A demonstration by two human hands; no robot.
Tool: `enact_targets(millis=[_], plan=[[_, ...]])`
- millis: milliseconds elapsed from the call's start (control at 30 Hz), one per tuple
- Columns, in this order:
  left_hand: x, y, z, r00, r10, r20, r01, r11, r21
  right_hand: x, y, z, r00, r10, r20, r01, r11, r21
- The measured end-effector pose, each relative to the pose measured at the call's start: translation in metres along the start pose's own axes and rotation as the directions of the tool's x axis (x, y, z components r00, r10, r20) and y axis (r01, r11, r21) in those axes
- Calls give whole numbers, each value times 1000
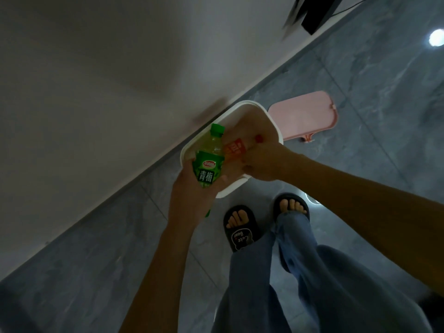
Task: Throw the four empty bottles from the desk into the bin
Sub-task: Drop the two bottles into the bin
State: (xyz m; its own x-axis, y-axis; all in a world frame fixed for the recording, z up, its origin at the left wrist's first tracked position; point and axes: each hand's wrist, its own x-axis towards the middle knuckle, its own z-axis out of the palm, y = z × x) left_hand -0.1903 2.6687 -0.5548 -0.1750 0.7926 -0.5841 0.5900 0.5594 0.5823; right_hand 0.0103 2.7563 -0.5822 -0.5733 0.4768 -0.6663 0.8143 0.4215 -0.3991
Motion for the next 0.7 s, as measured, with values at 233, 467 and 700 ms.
enact_targets(millis=[233, 467, 700], plan=[[27, 55, 2, 980, 148, 132, -181, 937, 298, -44, 9, 15, 994, -23, -103, 15, 997, -82], [78, 38, 46, 963, 152, 224, -248, 828, 503, -40, 22, 32, 959, -91, -268, 58, 990, -128], [113, -12, 96, 961, 40, 274, -173, 859, 483, -32, 40, 52, 919, -190, -346, 152, 979, -135]])
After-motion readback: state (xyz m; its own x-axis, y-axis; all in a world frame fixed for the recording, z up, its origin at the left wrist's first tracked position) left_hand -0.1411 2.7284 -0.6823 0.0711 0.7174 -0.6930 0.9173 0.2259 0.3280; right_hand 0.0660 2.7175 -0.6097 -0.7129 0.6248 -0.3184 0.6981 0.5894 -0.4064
